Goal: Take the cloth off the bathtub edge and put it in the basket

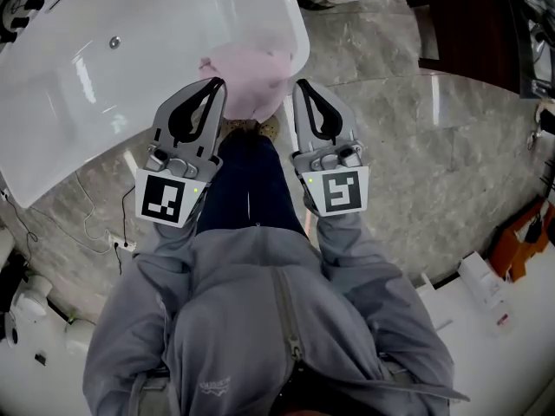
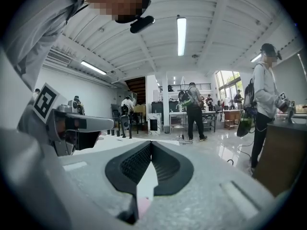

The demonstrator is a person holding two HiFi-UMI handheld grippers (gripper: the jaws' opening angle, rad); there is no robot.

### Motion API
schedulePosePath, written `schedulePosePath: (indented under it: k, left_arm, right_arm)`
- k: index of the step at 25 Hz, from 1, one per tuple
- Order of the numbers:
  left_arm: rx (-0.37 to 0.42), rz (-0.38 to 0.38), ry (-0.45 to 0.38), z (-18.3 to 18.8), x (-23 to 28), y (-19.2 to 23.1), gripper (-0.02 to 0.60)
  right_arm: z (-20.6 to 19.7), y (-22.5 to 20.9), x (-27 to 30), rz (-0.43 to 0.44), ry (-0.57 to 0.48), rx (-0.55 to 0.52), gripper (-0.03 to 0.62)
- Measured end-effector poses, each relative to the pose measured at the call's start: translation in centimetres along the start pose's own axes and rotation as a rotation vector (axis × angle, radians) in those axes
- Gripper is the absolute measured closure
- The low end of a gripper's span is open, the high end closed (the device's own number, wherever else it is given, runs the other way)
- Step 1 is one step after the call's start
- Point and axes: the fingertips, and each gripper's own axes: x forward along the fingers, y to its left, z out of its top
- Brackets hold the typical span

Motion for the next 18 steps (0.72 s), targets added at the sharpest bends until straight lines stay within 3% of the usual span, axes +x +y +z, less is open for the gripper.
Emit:
schedulePosePath:
  k: [18]
  left_arm:
    - [-0.041, -0.014, 0.164, -13.6, 0.8, 1.3, 0.569]
  right_arm:
    - [-13.0, 1.0, 2.1, 0.035, 0.131, 0.006, 0.59]
